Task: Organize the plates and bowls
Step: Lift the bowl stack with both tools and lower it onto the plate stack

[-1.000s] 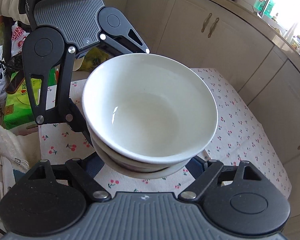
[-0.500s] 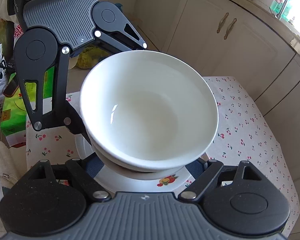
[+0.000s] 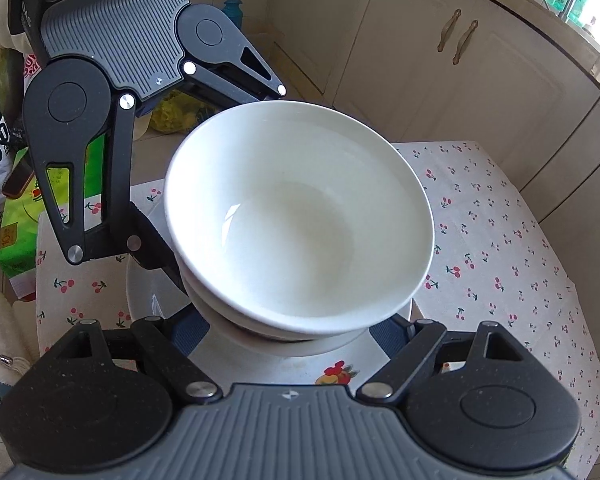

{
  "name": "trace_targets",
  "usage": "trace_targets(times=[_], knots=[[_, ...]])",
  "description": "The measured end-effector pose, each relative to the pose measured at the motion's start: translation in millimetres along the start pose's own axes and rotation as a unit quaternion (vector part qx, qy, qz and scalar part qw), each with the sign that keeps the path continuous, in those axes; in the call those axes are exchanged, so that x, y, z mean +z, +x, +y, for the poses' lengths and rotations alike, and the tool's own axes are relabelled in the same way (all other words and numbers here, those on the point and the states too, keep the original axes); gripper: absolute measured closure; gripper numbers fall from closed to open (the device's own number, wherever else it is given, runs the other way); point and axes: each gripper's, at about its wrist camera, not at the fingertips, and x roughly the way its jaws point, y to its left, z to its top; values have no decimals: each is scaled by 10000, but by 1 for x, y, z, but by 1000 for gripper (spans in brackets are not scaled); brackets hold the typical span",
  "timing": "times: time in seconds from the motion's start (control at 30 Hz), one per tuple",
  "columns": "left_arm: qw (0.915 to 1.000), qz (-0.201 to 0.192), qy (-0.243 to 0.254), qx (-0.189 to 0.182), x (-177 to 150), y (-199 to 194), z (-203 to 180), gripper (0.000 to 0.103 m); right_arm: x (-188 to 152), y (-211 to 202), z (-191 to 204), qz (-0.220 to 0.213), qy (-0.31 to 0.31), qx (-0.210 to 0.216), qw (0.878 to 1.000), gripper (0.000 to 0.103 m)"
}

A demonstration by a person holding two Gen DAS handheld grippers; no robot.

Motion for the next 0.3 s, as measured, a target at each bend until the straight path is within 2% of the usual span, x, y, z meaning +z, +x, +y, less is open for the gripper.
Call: trace_targets(times=[0.3], knots=[[9998, -38, -200, -62, -3, 0, 4, 23, -2, 0, 1, -19, 101, 0, 9999, 14]])
